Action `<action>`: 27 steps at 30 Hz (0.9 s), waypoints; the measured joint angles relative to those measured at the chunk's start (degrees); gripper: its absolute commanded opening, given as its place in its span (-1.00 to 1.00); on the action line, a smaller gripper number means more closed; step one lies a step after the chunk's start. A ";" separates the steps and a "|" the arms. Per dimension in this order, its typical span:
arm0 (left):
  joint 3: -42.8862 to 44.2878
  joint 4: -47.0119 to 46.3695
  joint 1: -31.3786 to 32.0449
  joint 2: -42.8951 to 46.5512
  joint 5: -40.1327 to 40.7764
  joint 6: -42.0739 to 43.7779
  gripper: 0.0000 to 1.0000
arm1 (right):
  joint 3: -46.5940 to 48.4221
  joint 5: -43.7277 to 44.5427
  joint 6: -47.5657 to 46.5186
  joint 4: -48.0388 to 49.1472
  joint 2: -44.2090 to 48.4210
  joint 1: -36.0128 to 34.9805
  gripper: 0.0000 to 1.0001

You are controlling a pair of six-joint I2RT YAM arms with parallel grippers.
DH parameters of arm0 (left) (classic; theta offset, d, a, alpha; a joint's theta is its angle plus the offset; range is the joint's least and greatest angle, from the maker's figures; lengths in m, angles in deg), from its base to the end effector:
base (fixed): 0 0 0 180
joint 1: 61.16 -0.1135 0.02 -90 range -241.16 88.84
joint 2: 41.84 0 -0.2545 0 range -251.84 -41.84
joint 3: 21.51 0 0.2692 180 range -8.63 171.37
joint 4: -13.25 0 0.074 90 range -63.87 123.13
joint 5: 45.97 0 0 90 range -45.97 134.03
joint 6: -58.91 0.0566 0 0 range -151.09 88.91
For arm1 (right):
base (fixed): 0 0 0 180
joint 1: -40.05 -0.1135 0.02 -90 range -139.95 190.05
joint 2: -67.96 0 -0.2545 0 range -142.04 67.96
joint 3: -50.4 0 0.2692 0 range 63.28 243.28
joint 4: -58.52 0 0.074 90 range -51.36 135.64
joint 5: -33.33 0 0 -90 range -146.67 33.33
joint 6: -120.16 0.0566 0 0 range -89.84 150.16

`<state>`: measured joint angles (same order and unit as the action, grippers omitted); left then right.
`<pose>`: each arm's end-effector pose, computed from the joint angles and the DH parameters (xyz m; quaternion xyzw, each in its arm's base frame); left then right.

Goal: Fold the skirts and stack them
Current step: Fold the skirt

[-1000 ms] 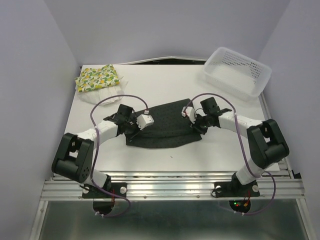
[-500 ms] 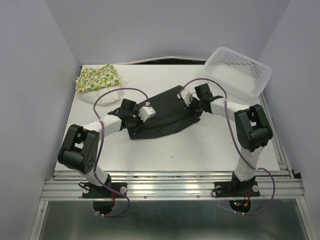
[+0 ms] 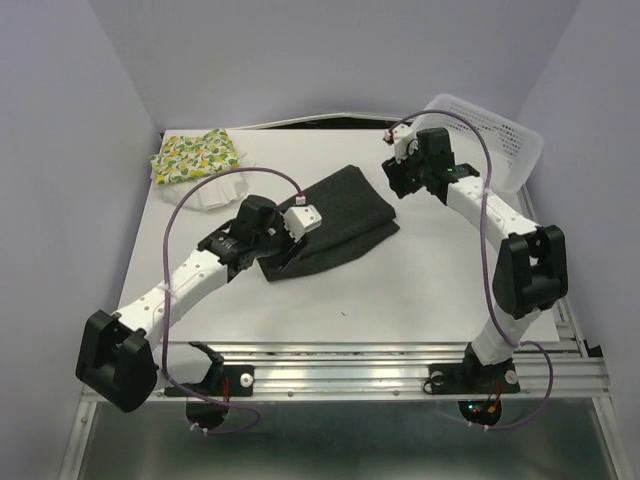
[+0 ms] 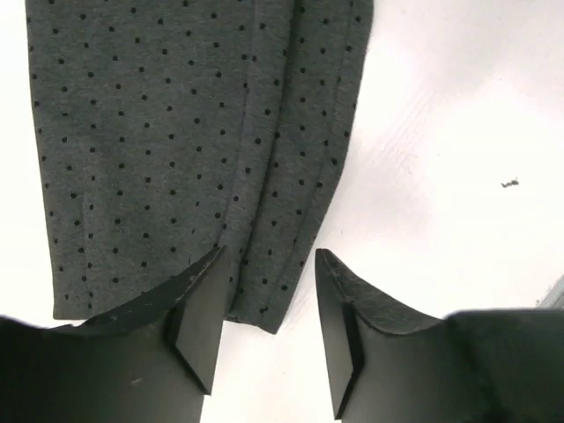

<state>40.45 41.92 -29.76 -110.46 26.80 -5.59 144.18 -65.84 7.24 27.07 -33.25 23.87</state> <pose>0.2465 -0.1701 0.2452 0.4789 0.7395 -0.1563 0.4466 0.4177 0.1306 0.2468 -0.3334 0.8359 0.0467 0.4336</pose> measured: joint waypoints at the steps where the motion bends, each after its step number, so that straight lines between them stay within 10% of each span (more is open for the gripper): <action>1: 0.87 -0.02 0.00 -0.96 0.17 -0.68 0.04 | 0.15 -0.48 1.55 -0.59 1.27 0.04 -0.06; 5: 1.75 -0.04 0.00 -5.42 3.04 -1.60 0.00 | 0.37 -6.73 9.79 -5.03 4.52 -0.02 -0.39; 16: 5.86 1.81 -0.42 -21.55 11.80 -0.15 -0.04 | -8.70 -17.75 23.50 -9.14 -7.72 -0.07 -0.53; 27: 2.23 0.44 0.15 -22.91 12.00 1.84 -0.85 | 6.73 -13.22 26.75 -9.25 -20.13 -0.46 -0.56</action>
<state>42.68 42.36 -29.61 -133.36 38.80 -3.76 150.92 -79.06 34.00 17.82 -53.38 23.41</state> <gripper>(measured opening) 0.119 0.219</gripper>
